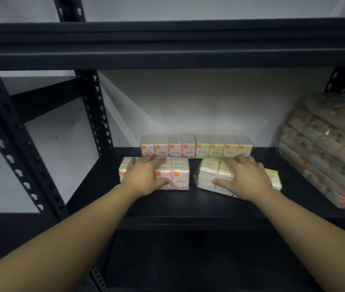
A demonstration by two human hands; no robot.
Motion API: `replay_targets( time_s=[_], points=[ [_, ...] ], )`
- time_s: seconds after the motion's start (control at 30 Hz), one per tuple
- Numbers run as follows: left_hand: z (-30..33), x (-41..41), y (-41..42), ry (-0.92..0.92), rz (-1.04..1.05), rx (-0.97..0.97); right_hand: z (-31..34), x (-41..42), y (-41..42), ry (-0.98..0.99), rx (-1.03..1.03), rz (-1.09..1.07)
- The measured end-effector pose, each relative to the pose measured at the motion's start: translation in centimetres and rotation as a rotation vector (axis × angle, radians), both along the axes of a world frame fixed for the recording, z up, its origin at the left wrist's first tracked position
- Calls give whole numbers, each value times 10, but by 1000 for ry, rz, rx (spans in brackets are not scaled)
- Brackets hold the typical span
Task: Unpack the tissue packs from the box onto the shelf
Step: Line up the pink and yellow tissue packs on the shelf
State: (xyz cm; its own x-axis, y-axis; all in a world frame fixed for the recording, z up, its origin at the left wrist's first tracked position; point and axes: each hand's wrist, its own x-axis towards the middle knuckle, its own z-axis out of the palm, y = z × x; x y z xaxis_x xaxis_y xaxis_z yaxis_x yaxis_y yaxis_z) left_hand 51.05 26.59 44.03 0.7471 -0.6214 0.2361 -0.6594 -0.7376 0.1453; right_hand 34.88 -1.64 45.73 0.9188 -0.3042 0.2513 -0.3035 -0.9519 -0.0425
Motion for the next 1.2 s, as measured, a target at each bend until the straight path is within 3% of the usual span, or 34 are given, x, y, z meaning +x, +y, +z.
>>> replay_targets(
  time_s=[0.3,0.77,0.9,1.03,1.2],
  points=[
    [12,24,-64,74,46,-13,-6,-23,-36,-17,53,81],
    [7,37,-71,9,53,-38,-11,-27,-40,-40,85,123],
    [14,-7,-89,-22,-164,-211,0,-30,-39,-121,177,84],
    [13,-47,-109,146,-418,-276,3,-52,-58,-214,227,-15],
    [-17,-62,-110,262,-354,-348,-25,-88,-85,-296,480,-57]
  ],
)
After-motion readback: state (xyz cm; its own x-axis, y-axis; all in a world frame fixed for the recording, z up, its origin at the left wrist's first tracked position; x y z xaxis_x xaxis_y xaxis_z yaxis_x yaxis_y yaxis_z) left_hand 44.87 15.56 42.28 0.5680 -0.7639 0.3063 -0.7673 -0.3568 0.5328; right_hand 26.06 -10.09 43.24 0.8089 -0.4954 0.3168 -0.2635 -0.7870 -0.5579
